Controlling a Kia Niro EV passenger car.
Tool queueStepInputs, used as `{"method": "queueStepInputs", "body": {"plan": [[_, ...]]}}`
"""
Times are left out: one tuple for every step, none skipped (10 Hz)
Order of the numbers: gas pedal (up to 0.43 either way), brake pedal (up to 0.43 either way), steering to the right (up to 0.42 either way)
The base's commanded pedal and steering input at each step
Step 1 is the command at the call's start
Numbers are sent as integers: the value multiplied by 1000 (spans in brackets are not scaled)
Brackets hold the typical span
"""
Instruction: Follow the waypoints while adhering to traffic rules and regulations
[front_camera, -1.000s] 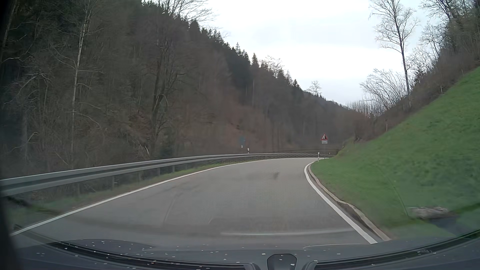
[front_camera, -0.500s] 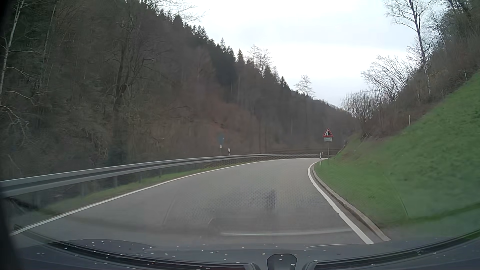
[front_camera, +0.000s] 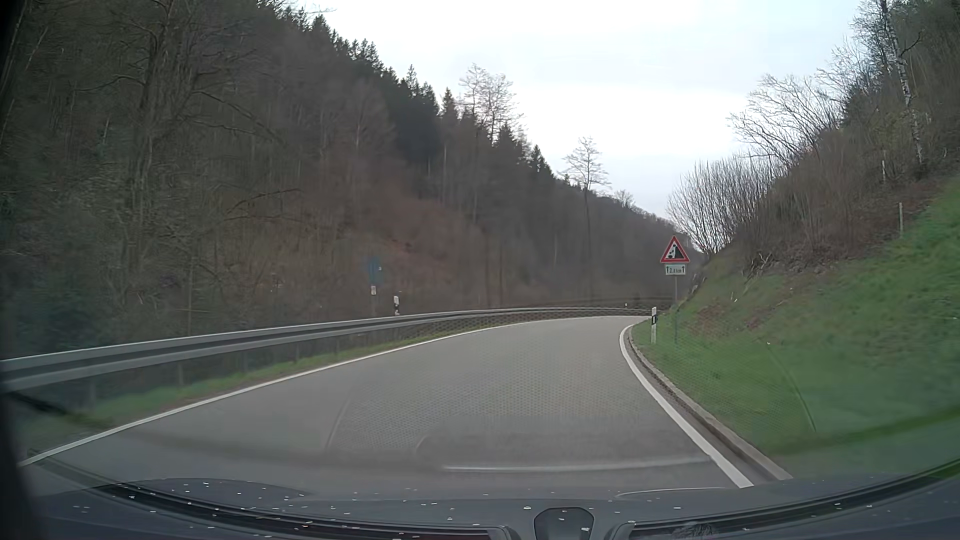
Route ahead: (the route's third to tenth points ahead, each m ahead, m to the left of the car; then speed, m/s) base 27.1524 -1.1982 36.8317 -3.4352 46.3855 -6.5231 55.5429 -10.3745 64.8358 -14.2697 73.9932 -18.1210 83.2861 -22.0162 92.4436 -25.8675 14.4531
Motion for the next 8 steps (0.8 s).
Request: {"method": "queueStepInputs", "body": {"plan": [[0,0,36],[0,0,36],[0,0,36],[0,0,37],[0,0,37],[0,0,37],[0,0,37],[0,0,37]]}}
